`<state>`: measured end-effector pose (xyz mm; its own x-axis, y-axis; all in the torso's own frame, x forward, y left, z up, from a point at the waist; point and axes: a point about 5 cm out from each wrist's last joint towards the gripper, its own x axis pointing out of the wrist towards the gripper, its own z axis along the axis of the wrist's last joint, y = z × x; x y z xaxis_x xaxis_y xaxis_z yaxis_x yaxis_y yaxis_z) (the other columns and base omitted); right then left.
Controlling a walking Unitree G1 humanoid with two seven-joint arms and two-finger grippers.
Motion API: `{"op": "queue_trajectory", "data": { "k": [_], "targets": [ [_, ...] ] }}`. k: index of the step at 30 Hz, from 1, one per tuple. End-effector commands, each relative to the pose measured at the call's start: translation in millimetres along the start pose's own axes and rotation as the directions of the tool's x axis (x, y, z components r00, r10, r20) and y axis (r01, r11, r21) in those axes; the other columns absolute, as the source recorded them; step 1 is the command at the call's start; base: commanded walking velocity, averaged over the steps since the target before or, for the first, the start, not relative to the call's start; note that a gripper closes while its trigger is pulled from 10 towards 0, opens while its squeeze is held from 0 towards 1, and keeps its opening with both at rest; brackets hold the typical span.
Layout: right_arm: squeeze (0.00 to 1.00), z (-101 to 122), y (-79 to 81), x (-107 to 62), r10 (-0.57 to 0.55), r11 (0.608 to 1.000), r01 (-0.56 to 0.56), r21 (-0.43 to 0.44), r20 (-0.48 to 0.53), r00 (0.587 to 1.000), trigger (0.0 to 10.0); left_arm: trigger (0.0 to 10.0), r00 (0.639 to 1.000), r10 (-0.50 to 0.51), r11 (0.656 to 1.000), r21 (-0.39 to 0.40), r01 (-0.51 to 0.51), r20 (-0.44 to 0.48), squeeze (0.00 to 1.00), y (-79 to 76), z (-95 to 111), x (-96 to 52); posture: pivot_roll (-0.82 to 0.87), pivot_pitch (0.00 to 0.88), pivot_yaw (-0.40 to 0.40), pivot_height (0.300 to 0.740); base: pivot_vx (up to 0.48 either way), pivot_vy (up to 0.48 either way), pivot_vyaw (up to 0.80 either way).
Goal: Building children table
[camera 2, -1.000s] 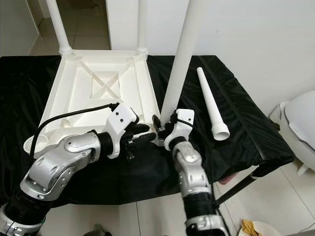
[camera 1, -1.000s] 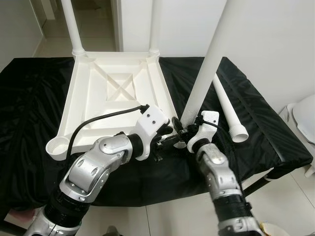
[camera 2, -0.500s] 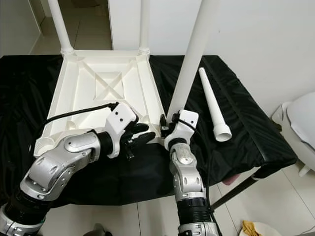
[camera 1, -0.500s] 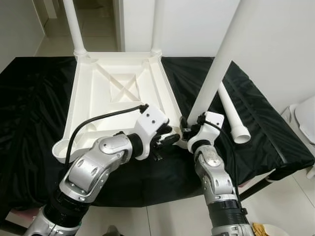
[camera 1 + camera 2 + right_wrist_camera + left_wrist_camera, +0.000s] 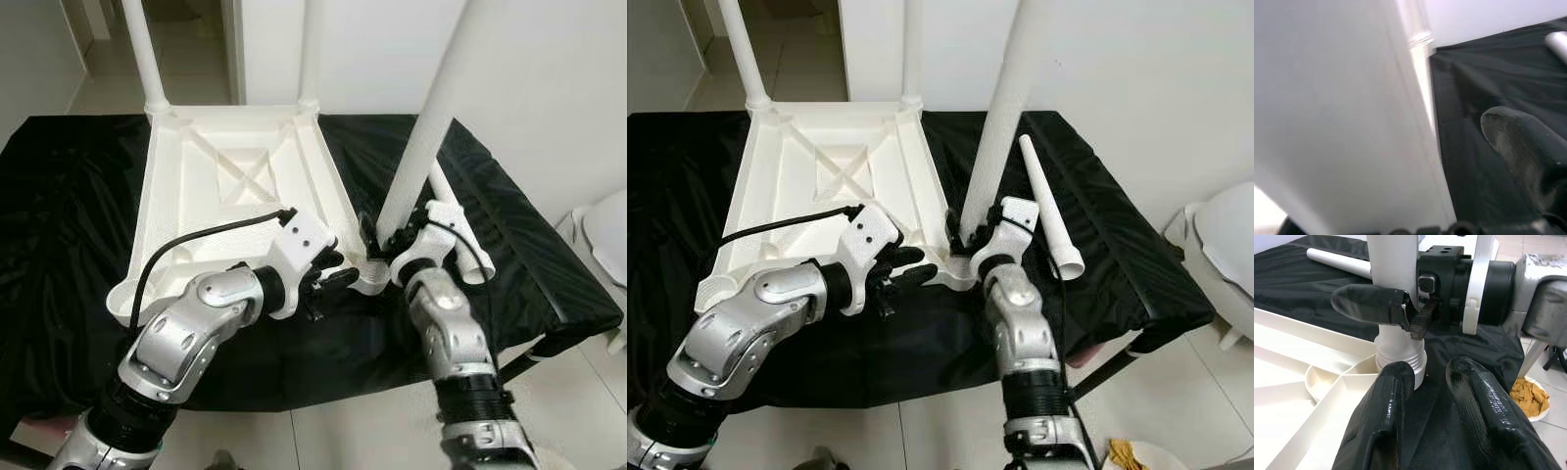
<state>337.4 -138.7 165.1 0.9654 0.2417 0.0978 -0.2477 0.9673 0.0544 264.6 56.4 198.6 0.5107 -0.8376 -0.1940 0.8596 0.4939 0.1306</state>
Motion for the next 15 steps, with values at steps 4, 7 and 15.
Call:
{"op": "queue_trajectory", "data": {
  "k": [4,7,15],
  "targets": [
    [0.0,0,-2.2,3.4,0.187,0.982,-0.188,-0.038,-0.023,0.982,10.0,10.0,1.0,-0.029,0.999,0.015,0.029,0.0,0.0,-0.2,2,0.9,-0.02,0.0,-0.043,0.74,0.0,0.0,0.0],
    [0.0,-7,-5.7,2.5,0.339,0.937,-0.344,-0.067,-0.069,0.938,10.0,10.0,1.0,-0.026,1.0,0.017,0.026,-0.001,0.0,1.1,2,-0.1,-0.02,0.0,-0.035,0.74,0.0,0.0,0.0],
    [0.0,-11,-11.4,11.0,0.444,0.884,-0.455,-0.105,-0.11,0.889,10.0,10.0,1.0,-0.029,0.999,0.02,0.029,-0.003,0.0,2.1,4,-0.7,-0.01,0.0,-0.023,0.74,0.0,0.0,0.0]
  ]
}}
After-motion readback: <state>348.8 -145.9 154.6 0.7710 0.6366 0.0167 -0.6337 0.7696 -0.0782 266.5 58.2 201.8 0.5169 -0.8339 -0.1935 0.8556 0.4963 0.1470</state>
